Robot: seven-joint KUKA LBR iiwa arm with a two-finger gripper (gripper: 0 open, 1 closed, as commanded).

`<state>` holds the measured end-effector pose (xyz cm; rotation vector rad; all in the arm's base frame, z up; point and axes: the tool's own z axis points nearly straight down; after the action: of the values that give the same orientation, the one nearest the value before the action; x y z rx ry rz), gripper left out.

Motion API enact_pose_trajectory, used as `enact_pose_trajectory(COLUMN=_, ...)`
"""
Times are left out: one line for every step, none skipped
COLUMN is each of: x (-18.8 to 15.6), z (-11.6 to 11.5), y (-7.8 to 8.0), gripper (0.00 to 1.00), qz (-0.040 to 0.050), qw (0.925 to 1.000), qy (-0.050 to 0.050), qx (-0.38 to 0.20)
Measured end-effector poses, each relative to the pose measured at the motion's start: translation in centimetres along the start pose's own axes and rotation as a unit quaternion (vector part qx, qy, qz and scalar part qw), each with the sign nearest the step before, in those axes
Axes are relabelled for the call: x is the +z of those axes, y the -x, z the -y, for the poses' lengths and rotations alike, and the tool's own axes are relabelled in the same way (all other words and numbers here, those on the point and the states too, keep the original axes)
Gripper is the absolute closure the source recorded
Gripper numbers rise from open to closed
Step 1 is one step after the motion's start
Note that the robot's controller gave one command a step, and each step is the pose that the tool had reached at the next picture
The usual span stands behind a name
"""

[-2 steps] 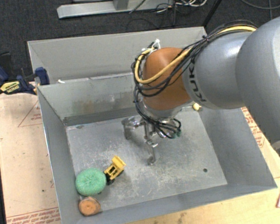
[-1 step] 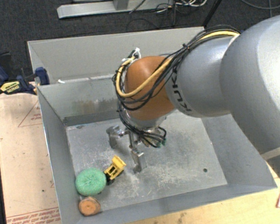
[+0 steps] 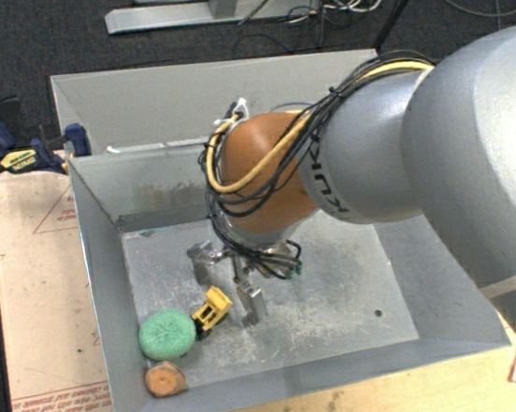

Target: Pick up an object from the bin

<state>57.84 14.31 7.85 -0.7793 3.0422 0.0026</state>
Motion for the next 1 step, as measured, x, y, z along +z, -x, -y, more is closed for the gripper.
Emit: enact_pose_trajectory(x=0.35, z=-2.59, y=-0.30, gripper=0.00, qz=-0.0004, qw=0.9998, qy=0.000, qx=-0.021)
